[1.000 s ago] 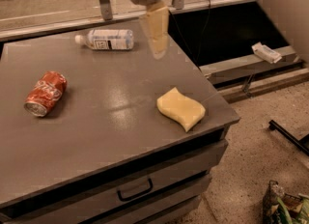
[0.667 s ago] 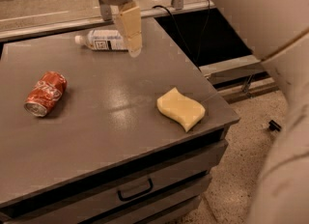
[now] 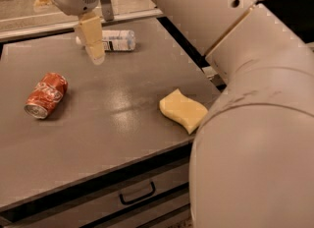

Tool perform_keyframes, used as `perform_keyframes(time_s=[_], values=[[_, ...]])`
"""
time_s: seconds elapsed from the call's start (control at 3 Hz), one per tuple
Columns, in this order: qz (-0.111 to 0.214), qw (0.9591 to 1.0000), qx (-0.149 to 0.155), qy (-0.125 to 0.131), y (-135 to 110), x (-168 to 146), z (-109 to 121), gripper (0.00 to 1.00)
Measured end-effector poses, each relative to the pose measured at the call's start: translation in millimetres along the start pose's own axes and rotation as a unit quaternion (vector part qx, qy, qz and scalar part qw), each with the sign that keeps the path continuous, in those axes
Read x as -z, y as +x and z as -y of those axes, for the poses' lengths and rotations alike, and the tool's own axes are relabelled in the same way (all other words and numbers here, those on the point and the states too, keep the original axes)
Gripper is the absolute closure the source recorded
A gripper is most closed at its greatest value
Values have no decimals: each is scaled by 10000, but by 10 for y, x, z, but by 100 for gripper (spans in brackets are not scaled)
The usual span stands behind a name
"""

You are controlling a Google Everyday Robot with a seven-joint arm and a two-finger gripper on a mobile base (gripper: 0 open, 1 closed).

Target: Pick coke can

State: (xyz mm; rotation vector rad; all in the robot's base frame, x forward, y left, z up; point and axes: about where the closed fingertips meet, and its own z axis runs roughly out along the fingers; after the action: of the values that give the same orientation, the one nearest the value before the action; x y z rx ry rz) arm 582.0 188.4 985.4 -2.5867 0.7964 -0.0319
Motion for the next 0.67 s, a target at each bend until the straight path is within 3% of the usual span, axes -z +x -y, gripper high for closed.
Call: perform_keyframes(time_s=[0.67], values=[[80, 9999, 107, 67, -27, -57, 67, 0]])
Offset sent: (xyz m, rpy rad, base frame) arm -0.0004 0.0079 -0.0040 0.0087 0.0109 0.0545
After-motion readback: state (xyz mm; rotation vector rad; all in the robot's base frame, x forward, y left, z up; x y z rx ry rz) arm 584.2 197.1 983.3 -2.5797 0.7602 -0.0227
